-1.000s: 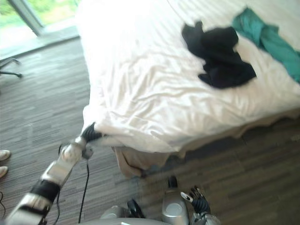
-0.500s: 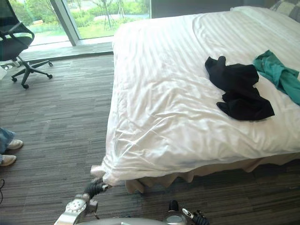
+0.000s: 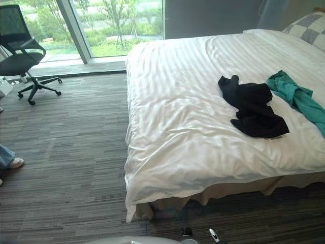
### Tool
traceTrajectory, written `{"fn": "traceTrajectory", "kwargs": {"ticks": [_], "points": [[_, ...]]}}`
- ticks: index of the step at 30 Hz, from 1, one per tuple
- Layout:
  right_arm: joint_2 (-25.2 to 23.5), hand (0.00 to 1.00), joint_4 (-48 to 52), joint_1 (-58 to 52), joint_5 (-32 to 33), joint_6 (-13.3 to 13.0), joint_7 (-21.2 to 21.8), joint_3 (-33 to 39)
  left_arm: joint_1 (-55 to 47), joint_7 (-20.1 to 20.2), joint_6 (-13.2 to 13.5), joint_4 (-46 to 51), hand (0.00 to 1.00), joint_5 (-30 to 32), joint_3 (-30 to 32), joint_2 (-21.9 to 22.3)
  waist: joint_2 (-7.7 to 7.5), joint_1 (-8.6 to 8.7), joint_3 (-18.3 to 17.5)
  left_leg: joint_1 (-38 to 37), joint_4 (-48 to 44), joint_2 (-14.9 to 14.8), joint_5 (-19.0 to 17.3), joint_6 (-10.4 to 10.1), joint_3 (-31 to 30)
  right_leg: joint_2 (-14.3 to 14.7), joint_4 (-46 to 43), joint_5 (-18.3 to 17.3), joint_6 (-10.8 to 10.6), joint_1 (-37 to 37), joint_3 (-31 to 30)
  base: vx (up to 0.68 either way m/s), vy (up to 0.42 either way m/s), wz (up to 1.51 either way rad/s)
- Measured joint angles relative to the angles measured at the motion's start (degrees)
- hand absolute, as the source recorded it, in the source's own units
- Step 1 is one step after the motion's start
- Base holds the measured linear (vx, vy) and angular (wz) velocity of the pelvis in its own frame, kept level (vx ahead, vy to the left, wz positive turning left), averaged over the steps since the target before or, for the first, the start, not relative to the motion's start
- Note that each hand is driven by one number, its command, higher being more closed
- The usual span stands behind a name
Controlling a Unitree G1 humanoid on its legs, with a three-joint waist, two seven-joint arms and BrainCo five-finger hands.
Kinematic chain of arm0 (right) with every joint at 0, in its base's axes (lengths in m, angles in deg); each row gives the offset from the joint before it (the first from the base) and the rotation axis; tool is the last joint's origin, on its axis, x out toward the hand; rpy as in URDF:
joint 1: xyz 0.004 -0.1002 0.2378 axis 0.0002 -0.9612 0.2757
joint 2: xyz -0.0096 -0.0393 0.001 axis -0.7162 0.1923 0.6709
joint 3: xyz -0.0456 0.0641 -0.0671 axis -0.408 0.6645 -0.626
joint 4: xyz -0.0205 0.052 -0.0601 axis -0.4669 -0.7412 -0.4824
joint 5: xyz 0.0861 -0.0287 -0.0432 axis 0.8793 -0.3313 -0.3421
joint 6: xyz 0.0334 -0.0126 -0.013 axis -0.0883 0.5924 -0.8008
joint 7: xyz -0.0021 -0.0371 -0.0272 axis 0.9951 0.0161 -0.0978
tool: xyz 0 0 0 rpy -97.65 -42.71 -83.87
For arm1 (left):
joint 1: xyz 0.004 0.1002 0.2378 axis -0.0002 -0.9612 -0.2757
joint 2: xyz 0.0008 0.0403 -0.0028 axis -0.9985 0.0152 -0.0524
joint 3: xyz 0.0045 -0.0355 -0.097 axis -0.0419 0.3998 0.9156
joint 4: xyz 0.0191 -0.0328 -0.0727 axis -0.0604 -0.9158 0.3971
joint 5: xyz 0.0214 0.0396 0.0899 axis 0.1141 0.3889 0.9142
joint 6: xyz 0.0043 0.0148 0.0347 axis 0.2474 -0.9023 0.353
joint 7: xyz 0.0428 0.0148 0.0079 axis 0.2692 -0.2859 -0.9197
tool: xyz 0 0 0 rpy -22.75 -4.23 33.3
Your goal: Tidy the bed and pick cloth on bed and put in laundry
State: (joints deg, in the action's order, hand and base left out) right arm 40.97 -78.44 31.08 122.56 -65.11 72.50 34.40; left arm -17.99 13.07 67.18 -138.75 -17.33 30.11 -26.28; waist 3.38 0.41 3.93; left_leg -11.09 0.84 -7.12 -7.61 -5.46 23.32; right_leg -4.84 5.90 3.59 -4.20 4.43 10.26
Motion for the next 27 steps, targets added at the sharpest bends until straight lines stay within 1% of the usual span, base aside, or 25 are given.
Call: {"fn": "traceTrajectory", "kwargs": {"ticks": [2,3,4,5,6,7,8,10,11,12,13,14,16,18,19,20,21,22,24,26,27], "points": [[-0.08,0.0,1.38,0.53,1.72,-0.82,-4.42,1.63,2.98,1.82,3.43,0.91,0.0,-2.04,-4.62,0.25,-0.11,0.03,-0.18,0.0,0.12,-0.41,0.29,0.21,0.23,0.19,-0.01,-0.02,0.04,-0.05,-0.03,0.04,-0.03,-0.03],[-0.09,0.0,1.86,0.68,1.71,-1.19,-5.46,1.84,3.46,1.97,3.87,1.27,0.0,-2.39,-5.69,0.26,-0.18,0.08,-0.24,-0.05,0.13,-0.51,0.29,0.2,0.29,0.31,-0.01,-0.01,0.04,-0.06,-0.05,0.04,-0.028,-0.06],[-0.11,1.0,3.28,0.84,1.59,-1.76,-7.49,2.0,4.1,2.07,4.59,2.43,0.0,-2.93,-7.91,0.26,-0.35,0.09,-0.32,-0.28,0.15,-0.72,0.34,0.05,0.65,0.6,-0.02,-0.02,0.03,-0.11,-0.23,0.05,-0.029,-0.13],[-0.14,1.0,5.37,1.21,1.41,-2.69,-9.57,1.95,4.7,2.17,5.31,3.15,0.0,-4.43,-9.96,0.26,-0.56,0.04,-0.28,-0.63,0.29,-0.88,0.43,-0.11,1.13,0.86,-0.02,-0.02,0.02,-0.11,-0.52,0.05,-0.028,-0.15],[-0.14,1.0,6.69,1.44,1.4,-3.2,-10.69,1.95,4.97,2.18,5.38,3.38,0.0,-4.84,-10.93,0.25,-0.57,0.04,-0.28,-0.8,0.44,-0.91,0.43,-0.12,1.25,0.95,-0.02,-0.02,0.02,-0.09,-0.59,0.03,-0.026,-0.12],[-0.06,1.0,10.01,1.94,1.24,-4.38,-13.5,1.98,5.52,2.27,5.37,3.98,0.0,-6.76,-13.4,0.28,-0.74,0.17,-0.26,-0.97,0.78,-0.89,0.47,-0.17,1.29,1.04,-0.03,-0.02,0.01,-0.11,-0.56,0.02,-0.023,-0.04],[0.11,1.0,13.52,2.31,0.76,-5.53,-15.36,2.08,5.95,2.33,5.38,4.9,0.0,-7.9,-15.69,0.36,-0.97,0.12,-0.13,-1.0,0.88,-0.82,0.47,-0.17,1.28,1.02,-0.04,-0.01,0.01,-0.11,-0.52,0.0,0.0,0.0],[0.43,1.0,17.72,3.35,-0.16,-6.68,-16.68,2.2,6.36,2.23,5.32,5.49,0.0,-9.15,-17.48,0.38,-1.22,0.09,0.03,-1.05,0.92,-0.72,0.47,-0.16,1.26,0.94,-0.04,0.0,-0.01,-0.07,-0.42,0.0,0.0,0.0],[0.75,1.0,20.71,4.63,-1.52,-7.46,-17.32,2.31,6.4,2.05,5.19,5.72,0.0,-10.19,-18.21,0.32,-1.51,0.1,0.21,-1.06,0.93,-0.64,0.48,-0.16,1.24,0.89,-0.03,0.01,-0.02,-0.05,-0.35,-0.04,-0.025,0.02],[0.85,1.0,24.33,5.76,-3.29,-7.96,-17.46,2.72,6.3,1.77,5.08,5.72,0.0,-10.84,-19.12,0.06,-2.11,0.07,0.58,-1.04,0.93,-0.48,0.51,-0.11,1.14,0.9,-0.03,0.01,-0.02,-0.03,-0.27,-0.05,-0.028,0.03],[0.99,1.0,25.98,6.43,-3.81,-8.15,-17.3,2.88,6.13,1.71,5.04,5.72,0.0,-11.06,-19.5,-0.09,-2.4,0.06,0.76,-1.02,0.93,-0.35,0.53,-0.07,1.1,0.9,-0.03,0.01,-0.03,-0.04,-0.23,-0.05,-0.025,0.03],[1.83,1.0,28.56,7.92,-5.11,-8.4,-16.67,2.81,5.56,1.66,4.83,5.72,0.0,-11.22,-19.59,-0.14,-2.83,0.03,1.02,-0.99,0.93,0.01,0.58,0.01,1.02,0.84,-0.02,0.03,-0.07,-0.05,-0.22,-0.05,-0.019,0.03],[3.97,1.0,32.68,10.14,-7.28,-8.8,-14.7,2.29,4.26,1.49,4.26,5.71,0.0,-11.2,-19.91,-0.24,-3.08,0.0,1.1,-0.82,0.99,0.23,0.63,0.09,0.86,0.6,0.0,0.1,-0.16,-0.2,-0.19,-0.05,-0.017,0.03],[7.73,1.0,38.21,12.44,-10.13,-9.07,-10.92,-0.37,3.15,1.24,4.3,5.69,0.0,-11.21,-20.95,-1.17,-3.21,-0.06,1.1,-0.42,1.04,0.55,0.78,0.35,0.12,0.36,0.0,0.12,-0.2,-0.6,0.22,-0.03,-0.022,0.11],[8.85,1.0,39.07,13.34,-10.68,-9.11,-9.54,-1.35,3.02,1.12,4.31,5.64,0.0,-11.19,-21.3,-1.54,-3.23,-0.02,1.08,-0.13,1.01,0.59,0.85,0.44,-0.21,0.31,0.0,0.14,-0.22,-0.74,0.45,-0.03,-0.029,0.19],[11.03,1.0,40.51,15.07,-11.36,-9.13,-7.03,-3.57,2.93,0.74,4.35,5.51,0.0,-11.18,-21.93,-2.26,-3.31,-0.05,1.06,0.24,1.04,0.63,1.08,0.53,-0.62,0.2,0.0,0.2,-0.3,-0.9,1.0,-0.04,-0.036,0.15],[12.05,1.0,40.6,16.17,-11.91,-9.17,-5.81,-4.81,2.87,0.61,4.37,5.34,0.0,-11.17,-21.93,-2.43,-3.35,-0.04,1.09,0.35,1.1,0.65,1.21,0.55,-0.83,0.18,0.0,0.24,-0.36,-0.92,1.24,-0.05,-0.038,0.2],[13.74,1.0,40.61,18.25,-12.17,-9.19,-3.31,-7.26,2.86,0.36,4.42,4.83,0.0,-11.16,-21.91,-2.55,-3.39,-0.09,1.09,0.54,1.15,0.65,1.37,0.61,-1.47,0.14,0.0,0.24,-0.36,-0.8,1.76,-0.04,-0.038,0.22],[15.37,1.0,40.6,21.68,-12.16,-9.25,0.04,-11.21,2.86,0.31,4.46,4.61,0.0,-11.15,-21.93,-2.76,-3.48,-0.28,1.05,1.24,1.15,0.72,1.74,0.71,-2.56,-0.03,-0.01,0.24,-0.36,-0.94,2.73,-0.05,-0.041,0.3],[17.08,1.0,40.0,27.25,-12.17,-9.29,4.9,-17.43,2.91,0.26,4.41,4.62,0.0,-11.15,-21.93,-2.89,-3.6,-0.67,1.12,2.18,1.27,0.95,2.43,1.0,-4.42,-0.37,-0.02,0.26,-0.37,-0.88,4.44,-0.05,-0.037,0.39],[17.41,1.0,39.73,28.73,-12.16,-9.28,5.88,-19.11,2.92,0.26,4.31,4.62,0.0,-11.15,-21.93,-2.9,-3.64,-0.84,1.14,2.21,1.42,0.99,2.64,1.04,-4.95,-0.43,-0.02,0.26,-0.37,-0.73,4.88,-0.04,-0.03,0.37]]}}
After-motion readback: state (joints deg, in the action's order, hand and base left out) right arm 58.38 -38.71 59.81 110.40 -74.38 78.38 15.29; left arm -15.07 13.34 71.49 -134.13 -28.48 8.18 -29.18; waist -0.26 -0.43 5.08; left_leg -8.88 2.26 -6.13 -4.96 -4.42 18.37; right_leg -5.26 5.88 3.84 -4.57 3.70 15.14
